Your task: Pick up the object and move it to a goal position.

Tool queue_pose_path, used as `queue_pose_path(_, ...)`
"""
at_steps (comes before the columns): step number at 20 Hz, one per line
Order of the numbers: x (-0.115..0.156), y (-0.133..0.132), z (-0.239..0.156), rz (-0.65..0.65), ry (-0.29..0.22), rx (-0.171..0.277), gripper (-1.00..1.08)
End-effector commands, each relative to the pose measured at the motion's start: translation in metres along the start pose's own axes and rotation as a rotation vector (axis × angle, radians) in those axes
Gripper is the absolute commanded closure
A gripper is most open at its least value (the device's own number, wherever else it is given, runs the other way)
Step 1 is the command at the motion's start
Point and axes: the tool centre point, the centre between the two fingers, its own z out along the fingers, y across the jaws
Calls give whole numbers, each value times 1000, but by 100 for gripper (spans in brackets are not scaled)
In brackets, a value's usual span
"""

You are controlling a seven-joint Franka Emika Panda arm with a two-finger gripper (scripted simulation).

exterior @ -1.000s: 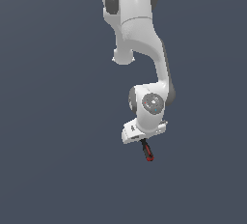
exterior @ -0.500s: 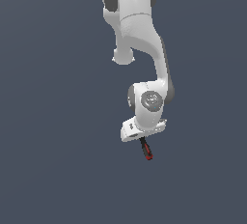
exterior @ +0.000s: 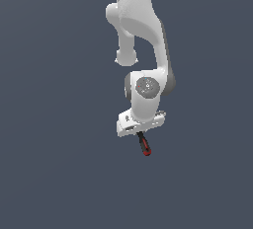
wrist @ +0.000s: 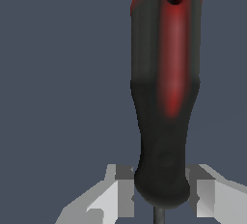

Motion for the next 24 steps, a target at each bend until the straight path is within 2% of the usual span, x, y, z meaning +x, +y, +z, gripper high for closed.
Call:
queue_pose_path(1,-10,9,-20,0,2,-1,108)
queue_pose_path(24,-117,105,-233,0,4,1,108)
